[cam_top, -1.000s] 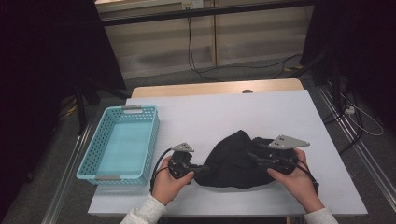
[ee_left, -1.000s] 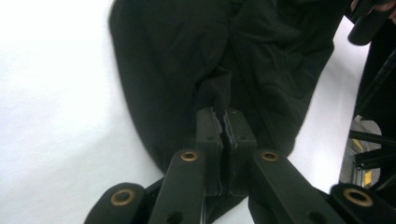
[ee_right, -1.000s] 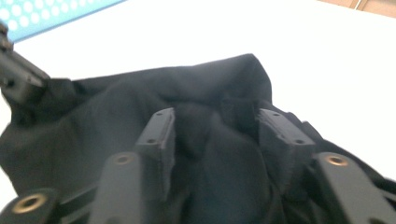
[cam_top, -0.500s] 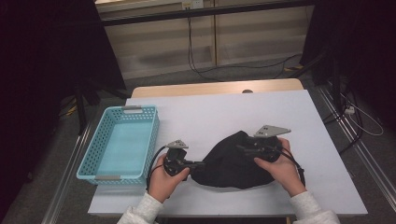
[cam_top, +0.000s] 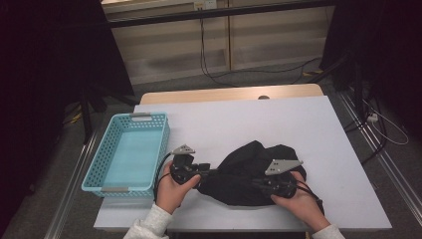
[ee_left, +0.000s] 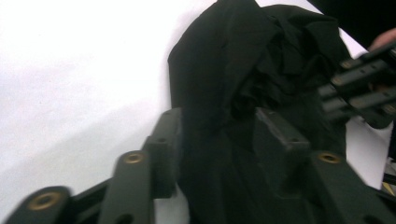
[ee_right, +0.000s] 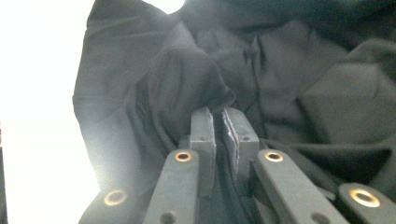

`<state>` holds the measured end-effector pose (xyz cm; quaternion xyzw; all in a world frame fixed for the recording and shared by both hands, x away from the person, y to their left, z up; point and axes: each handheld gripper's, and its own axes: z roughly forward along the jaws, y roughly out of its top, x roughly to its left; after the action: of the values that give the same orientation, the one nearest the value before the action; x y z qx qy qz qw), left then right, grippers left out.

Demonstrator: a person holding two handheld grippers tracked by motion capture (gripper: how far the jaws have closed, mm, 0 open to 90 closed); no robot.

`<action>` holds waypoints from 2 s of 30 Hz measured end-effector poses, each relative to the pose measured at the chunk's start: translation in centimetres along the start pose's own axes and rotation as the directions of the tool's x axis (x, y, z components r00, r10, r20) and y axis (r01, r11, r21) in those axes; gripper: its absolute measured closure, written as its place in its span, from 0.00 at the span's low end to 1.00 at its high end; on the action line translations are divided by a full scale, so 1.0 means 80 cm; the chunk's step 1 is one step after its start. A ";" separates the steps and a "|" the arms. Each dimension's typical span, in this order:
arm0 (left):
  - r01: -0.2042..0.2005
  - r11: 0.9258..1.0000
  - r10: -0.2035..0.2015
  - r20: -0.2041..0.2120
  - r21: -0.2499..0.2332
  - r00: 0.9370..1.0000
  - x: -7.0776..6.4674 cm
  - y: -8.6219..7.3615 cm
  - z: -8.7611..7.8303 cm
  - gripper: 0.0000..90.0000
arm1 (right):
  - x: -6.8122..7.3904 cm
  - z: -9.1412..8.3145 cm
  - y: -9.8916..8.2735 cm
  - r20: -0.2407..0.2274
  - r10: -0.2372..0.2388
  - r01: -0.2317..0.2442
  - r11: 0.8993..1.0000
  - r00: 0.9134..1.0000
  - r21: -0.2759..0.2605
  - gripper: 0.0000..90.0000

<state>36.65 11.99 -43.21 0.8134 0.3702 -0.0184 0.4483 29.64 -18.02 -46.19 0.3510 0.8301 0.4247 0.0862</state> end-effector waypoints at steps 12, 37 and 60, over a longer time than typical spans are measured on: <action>-0.036 0.999 0.036 0.000 0.026 0.999 0.000 -0.001 0.039 0.51 | 0.004 0.001 -0.001 0.003 -0.011 0.011 1.000 1.000 -0.005 0.89; 0.030 0.998 -0.033 -0.057 -0.048 0.998 0.033 0.017 -0.004 1.00 | 0.008 0.000 0.001 0.010 -0.033 0.033 0.999 0.999 -0.020 0.82; 0.019 0.999 -0.024 -0.104 -0.049 0.994 0.036 0.013 -0.004 0.75 | -0.029 -0.018 0.049 0.196 -0.018 0.046 0.989 0.980 -0.139 0.54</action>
<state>39.28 13.62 -43.33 0.7983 0.4020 0.0283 0.4475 32.76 -18.95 -42.63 0.3704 0.7907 0.4451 0.1987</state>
